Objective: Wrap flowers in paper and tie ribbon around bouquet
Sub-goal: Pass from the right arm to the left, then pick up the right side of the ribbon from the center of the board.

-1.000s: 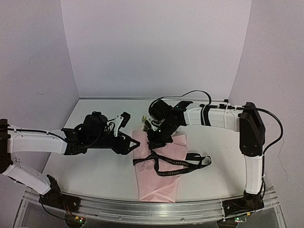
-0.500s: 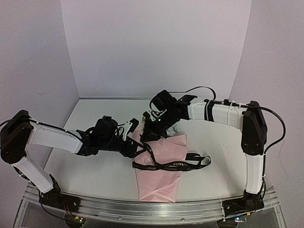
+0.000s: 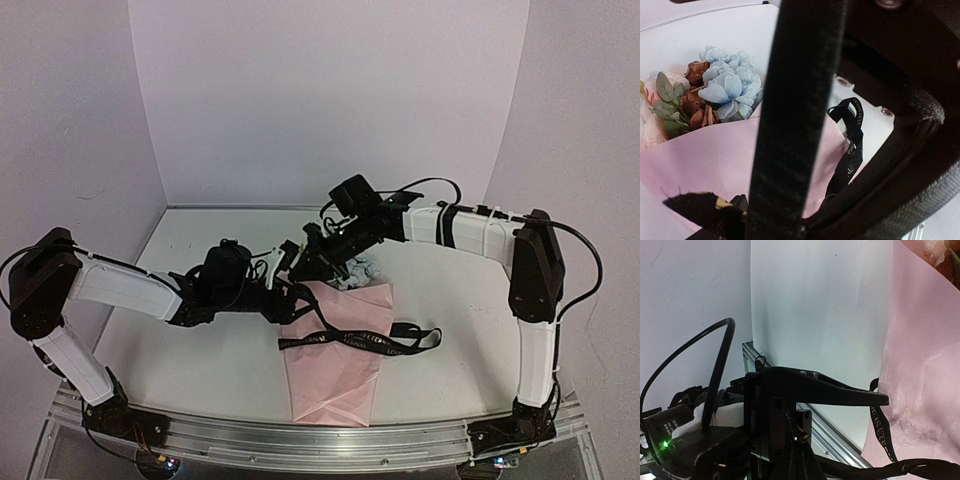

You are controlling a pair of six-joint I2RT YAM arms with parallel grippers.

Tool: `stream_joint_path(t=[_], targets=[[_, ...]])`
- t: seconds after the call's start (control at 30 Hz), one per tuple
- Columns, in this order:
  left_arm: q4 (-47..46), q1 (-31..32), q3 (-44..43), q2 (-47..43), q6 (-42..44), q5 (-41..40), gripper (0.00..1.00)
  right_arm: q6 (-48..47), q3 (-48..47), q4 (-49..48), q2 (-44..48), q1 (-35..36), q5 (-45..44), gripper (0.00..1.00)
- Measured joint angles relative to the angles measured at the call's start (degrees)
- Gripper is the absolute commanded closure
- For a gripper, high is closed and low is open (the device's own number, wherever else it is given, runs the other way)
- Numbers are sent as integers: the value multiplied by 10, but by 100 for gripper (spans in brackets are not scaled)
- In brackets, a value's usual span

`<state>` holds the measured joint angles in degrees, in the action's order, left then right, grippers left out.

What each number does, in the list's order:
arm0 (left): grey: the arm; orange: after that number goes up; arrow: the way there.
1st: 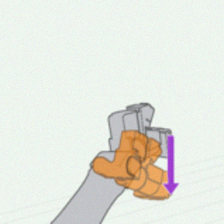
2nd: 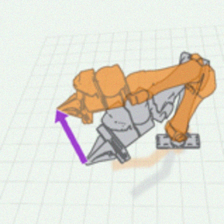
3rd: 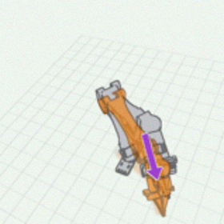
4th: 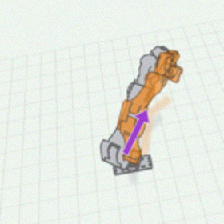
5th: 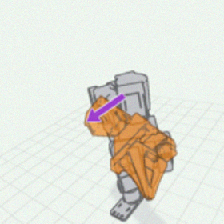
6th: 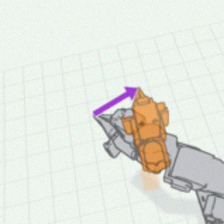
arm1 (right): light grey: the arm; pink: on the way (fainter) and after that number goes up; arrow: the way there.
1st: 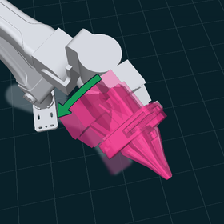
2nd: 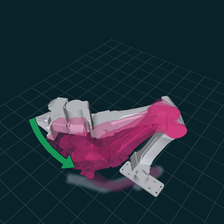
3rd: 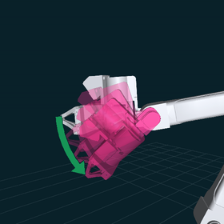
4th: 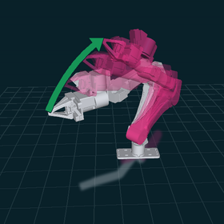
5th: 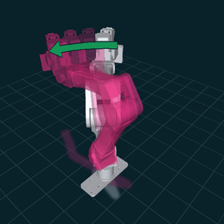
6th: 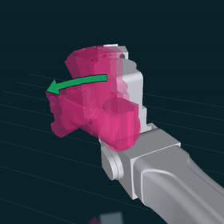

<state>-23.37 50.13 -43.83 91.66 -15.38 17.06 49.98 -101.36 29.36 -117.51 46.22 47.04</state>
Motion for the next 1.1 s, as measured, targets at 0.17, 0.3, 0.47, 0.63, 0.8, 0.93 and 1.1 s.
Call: stream_joint_path(t=[0.17,0.3,0.47,0.63,0.8,0.93,1.1], targets=[[-24,0,0,1,1,5,45,17,0,-1,0,-2,16,100],[-40,0,0,6,-1,15,49,24,0,-2,0,-2,21,100],[-53,0,-1,17,-4,31,66,29,0,-2,0,-2,32,100],[-61,0,-6,33,-10,40,93,30,1,-1,0,-3,40,97],[-62,2,-9,46,-15,40,100,2,22,11,7,-8,27,70],[-65,1,-8,49,-27,18,100,-51,66,74,45,-16,-25,45],[-76,-1,-2,47,-49,-17,100,-117,170,146,166,-19,-146,34]])
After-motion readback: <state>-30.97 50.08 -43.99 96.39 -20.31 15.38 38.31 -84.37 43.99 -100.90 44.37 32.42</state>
